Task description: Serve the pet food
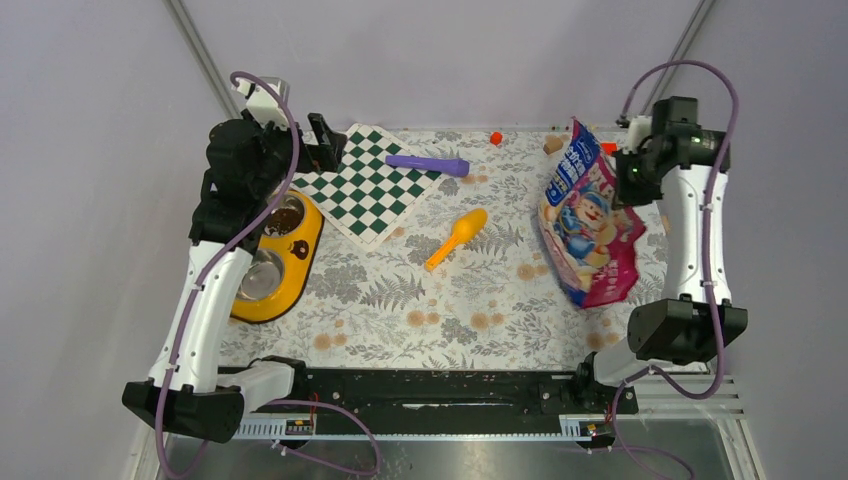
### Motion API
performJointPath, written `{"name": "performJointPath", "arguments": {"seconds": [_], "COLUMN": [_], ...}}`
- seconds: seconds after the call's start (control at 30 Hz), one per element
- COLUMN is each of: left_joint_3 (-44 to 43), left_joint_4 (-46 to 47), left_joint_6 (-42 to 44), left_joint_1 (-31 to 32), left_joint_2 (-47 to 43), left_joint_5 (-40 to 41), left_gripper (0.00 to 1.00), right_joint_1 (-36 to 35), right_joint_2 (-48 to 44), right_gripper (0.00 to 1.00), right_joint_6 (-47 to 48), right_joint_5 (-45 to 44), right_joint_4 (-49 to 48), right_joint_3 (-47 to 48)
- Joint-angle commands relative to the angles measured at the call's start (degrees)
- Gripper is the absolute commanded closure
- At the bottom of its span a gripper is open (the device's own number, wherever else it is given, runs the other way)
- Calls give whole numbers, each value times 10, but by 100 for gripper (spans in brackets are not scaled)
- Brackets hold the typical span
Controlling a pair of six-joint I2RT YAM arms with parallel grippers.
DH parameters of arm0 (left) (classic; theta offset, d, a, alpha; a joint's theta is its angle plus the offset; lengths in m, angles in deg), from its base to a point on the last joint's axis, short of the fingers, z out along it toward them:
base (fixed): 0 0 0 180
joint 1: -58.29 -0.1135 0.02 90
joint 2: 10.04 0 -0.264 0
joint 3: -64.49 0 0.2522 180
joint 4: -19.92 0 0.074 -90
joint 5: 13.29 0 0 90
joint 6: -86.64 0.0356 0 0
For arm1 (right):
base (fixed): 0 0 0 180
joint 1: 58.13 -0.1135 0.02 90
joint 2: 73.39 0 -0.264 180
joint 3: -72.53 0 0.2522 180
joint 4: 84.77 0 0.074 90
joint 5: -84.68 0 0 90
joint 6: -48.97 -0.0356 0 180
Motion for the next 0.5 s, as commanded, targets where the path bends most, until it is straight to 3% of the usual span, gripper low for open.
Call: {"name": "performJointPath", "arguments": {"seconds": [0.0,0.27,0.47], "left_joint_3": [7,20,27], "left_joint_4": [19,26,27], "left_joint_6": [3,-3,-10], "left_joint_1": [1,2,1], "left_joint_2": [-22,-22,-25], "left_joint_5": [10,9,4], "left_gripper": [1,1,1], "right_joint_1": [-81,-236,-310], "right_joint_2": [-45,-137,-148], "right_gripper": [100,100,100], "right_joint_6": [-177,-300,-344], "right_joint_5": [59,-33,-97], "right_joint_4": [-99,-191,-192], "right_joint_3": [80,-26,-37]}}
